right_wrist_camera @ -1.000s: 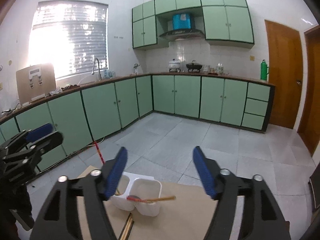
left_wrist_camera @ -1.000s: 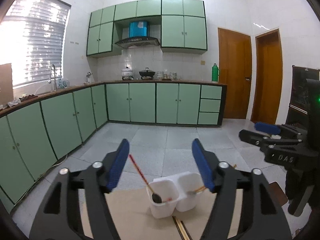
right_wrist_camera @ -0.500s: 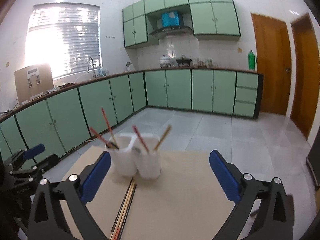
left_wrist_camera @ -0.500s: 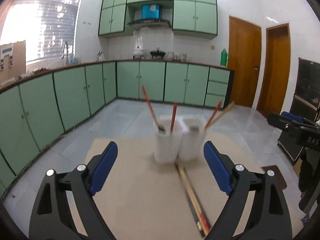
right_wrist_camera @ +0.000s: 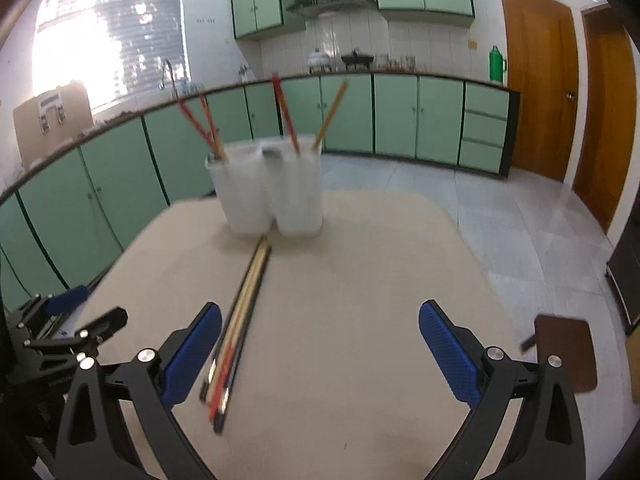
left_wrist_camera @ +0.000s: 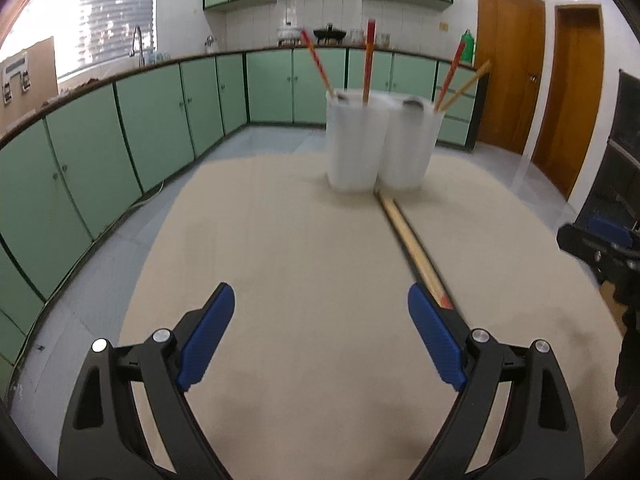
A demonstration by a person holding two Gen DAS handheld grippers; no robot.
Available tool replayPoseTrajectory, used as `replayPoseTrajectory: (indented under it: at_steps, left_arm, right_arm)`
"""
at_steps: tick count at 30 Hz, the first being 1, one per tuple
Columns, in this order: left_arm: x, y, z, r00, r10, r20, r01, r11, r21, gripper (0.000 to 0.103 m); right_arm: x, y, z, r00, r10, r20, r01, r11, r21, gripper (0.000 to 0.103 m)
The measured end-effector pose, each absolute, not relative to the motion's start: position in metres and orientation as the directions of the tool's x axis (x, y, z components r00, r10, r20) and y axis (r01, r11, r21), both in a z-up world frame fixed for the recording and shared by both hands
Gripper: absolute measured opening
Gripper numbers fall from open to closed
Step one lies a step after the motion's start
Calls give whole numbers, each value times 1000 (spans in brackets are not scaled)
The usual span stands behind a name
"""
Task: Organize utensils
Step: 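Withdraw both tools back over the remaining chopsticks on the mat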
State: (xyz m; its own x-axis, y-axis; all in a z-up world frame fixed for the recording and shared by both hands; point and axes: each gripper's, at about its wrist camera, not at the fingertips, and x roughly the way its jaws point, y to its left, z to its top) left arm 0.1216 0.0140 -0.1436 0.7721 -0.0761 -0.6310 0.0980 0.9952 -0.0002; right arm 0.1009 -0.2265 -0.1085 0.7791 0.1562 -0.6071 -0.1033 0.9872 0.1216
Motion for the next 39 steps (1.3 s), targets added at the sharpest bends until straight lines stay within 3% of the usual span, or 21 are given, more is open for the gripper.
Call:
replayPoseTrajectory:
  at_steps: [6,17,23,32,39]
  left_arm:
    - [112,17,-164,734,-54,-677,82,997,9,86]
    - [106,16,-176,689,-38,-723,59,998,3,87]
    - [106,17,-179,676,-46,-735,52,999,-15,87]
    - [107,15,-181,669,-48,-742,49,999,-21,87]
    - [107,16,-182,666,-53,-744,44,999,-32,88]
  right_arm:
    - [87,-209,-137,727,154,-670,-113,988,104,93]
    - [72,-182,-162,654,197,-731,-167,979,115,66]
    - [69,-172,-168,625,202,-754,-195,976,101,56]
    - [73,-162,-169,622,164,-765,-208,977,40,48]
    - [74,-177,-168,629,166,-759,-167,983,76,44]
